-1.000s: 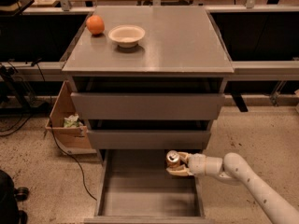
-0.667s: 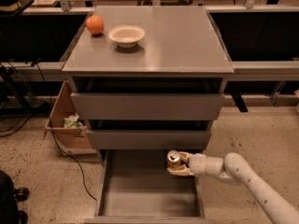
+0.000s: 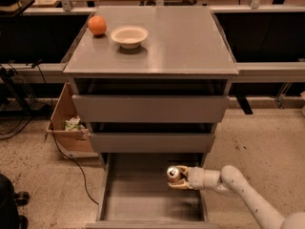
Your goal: Place orange can into bottom drawer
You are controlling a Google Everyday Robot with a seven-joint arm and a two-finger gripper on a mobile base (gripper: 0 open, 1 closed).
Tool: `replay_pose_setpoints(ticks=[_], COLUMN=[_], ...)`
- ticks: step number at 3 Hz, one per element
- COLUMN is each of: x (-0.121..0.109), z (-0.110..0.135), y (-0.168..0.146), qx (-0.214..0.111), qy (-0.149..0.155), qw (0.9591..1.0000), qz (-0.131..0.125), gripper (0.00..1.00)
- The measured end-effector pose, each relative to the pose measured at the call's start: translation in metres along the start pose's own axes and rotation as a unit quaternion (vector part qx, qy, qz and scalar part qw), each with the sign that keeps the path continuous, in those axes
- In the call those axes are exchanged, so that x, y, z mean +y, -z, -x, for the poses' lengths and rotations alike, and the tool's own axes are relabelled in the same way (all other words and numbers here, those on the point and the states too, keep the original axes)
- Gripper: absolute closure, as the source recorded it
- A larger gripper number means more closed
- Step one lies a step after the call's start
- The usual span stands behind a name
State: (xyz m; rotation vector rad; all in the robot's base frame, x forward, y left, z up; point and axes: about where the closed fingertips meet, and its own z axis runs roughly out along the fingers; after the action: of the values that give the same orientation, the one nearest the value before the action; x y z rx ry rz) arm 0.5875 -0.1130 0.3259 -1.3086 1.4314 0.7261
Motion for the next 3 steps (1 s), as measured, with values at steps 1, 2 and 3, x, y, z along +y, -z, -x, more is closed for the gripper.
replay_pose_setpoints(ticks=[1,2,3], x=[0.006,0.008,0.014], z=[-0.082,-0.124,-0.153], y=[-0.033,-0.052,-0.07], qx=[0.034,0.054,0.065], qy=[0.002,-0.006,-0.02], qw=[0.9994,0.9985,0.9976], qz=[0.002,0.001,0.009], gripper=[1.0,1.0,0.82])
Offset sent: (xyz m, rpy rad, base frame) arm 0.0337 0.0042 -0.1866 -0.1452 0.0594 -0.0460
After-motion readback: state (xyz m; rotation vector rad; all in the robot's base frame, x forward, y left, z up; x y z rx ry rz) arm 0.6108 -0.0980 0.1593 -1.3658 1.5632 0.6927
